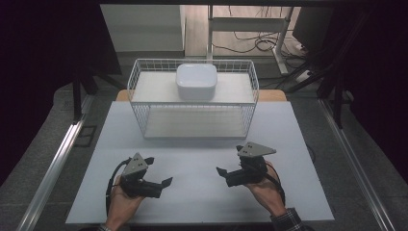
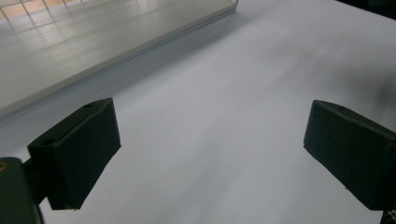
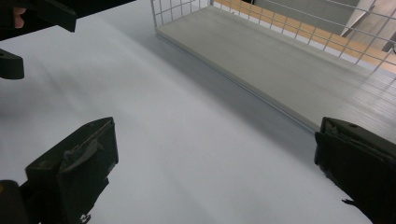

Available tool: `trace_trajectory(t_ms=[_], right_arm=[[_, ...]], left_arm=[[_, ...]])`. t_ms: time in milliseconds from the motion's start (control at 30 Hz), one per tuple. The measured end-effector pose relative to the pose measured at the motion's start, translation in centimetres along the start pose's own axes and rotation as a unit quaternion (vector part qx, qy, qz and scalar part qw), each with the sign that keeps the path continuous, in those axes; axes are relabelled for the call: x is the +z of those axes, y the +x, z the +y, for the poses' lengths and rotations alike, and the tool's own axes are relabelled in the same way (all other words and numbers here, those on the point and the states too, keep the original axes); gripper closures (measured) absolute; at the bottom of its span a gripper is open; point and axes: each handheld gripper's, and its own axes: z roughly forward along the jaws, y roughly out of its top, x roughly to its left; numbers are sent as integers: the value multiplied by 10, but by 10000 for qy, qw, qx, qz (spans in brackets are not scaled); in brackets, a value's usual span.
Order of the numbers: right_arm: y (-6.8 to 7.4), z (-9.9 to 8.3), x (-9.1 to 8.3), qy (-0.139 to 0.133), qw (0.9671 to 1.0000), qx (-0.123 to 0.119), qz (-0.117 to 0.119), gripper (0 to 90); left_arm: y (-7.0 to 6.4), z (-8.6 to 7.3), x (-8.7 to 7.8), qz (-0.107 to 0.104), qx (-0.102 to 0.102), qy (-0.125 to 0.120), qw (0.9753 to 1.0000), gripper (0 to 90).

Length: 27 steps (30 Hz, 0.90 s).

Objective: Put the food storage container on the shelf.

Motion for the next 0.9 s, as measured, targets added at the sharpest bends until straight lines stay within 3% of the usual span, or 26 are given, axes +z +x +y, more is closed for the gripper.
trace_trajectory(t_ms=[533, 900], right_arm=[[-7, -25, -25, 9, 9993, 136, -337, 0], [-14, -45, -38, 29, 9982, 209, -564, 0]], left_arm=[[6, -24, -23, 233, -93, -15, 9997, 14], [9, -37, -26, 302, -178, 141, 9993, 19]])
